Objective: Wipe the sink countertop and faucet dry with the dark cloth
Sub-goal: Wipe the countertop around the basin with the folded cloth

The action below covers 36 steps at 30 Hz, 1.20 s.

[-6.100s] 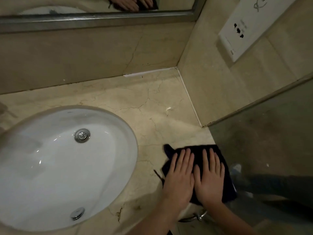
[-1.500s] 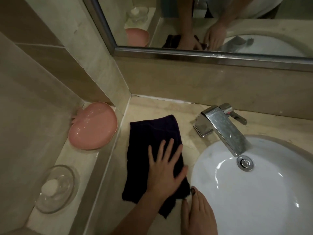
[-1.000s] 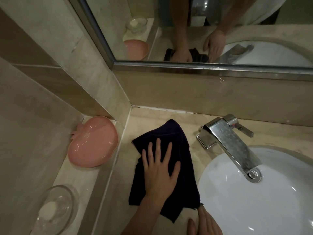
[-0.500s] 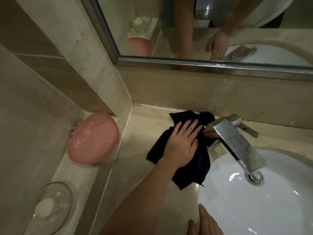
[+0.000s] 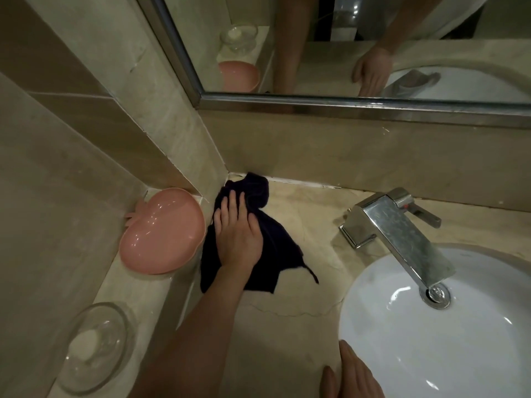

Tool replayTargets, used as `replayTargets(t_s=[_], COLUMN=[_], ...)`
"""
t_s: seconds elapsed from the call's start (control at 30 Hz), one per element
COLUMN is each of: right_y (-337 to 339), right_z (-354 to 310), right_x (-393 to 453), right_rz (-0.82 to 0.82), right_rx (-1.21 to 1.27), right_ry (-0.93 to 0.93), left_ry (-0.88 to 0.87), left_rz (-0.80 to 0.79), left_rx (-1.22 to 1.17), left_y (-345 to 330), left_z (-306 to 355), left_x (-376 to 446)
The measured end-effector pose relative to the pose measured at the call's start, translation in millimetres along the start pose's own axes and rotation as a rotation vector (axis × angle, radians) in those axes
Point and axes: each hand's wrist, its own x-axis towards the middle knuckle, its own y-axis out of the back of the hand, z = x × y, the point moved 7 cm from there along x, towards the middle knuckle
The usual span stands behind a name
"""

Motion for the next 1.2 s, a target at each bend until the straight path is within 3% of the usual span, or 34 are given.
replayTargets(t_s=[0.1,0.33,0.53,0.83,1.0,1.1,1.2], right_y=[-1,4,4,6,8,7,5], right_z=[-1,1,4,7,3,3,5], right_x=[-4,-9,-19,-23,-23,-24,-26], right_rz=[-0.079,-0.169,-0.317,-0.364,-0.408,-0.409,-0.391], right_rx=[-0.020,-0.114,-0.203,-0.182,-0.144,-0.150,-0.154], right_ry=[0.026,-0.079,-0.108,-0.130,-0.159,-0.178,-0.164], left_ry=[-0.019,-0.370,-0.442,-0.190,-0.142,-0.050,0.085], left_rz=[-0.025,-0.071,-0.131,-0.139,-0.106,-0.074,-0.048], left_rx=[0.019,0.028,0.073,0.031,0.048,0.065,0.065], left_y=[-6,-20,-24,-9,12,13,4], left_z=[30,118,109,-9,-81,-87,-52], left_x=[11,-59,-145,-237,-220,-200,-200])
